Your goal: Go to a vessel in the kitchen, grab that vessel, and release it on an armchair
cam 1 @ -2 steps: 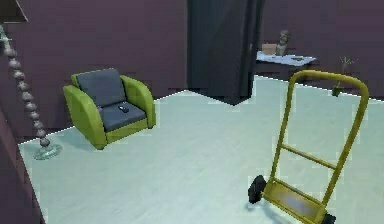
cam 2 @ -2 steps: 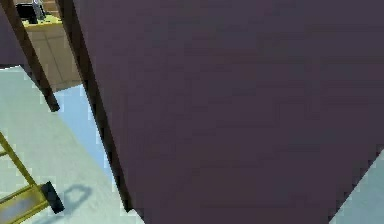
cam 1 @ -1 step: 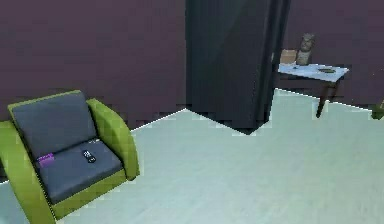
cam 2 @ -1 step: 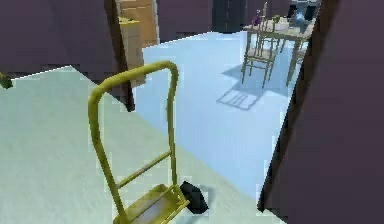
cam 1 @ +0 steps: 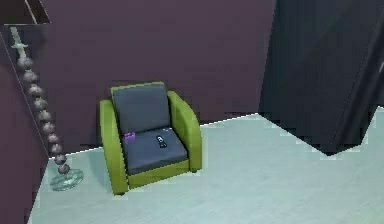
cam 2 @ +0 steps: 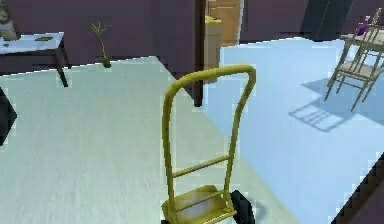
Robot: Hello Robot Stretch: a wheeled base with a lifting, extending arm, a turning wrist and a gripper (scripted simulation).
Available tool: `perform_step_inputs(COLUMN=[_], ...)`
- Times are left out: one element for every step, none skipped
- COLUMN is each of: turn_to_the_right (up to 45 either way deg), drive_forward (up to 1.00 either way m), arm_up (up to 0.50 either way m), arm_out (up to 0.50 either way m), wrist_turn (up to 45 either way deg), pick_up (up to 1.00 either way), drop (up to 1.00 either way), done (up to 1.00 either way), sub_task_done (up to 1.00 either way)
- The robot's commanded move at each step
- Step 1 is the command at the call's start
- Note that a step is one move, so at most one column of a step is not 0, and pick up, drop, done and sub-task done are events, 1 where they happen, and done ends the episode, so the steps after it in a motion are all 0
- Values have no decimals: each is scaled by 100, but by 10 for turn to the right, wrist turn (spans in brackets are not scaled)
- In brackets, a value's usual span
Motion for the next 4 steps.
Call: perform_step_inputs(turn_to_the_right=[0,450,240,0], drive_forward=[45,0,0,75], arm_up=[0,0,0,0], arm_out=[0,0,0,0], wrist_turn=[0,0,0,0], pick_up=[0,0,0,0], drop=[0,0,0,0], done=[0,0,0,0], sub_task_done=[0,0,0,0])
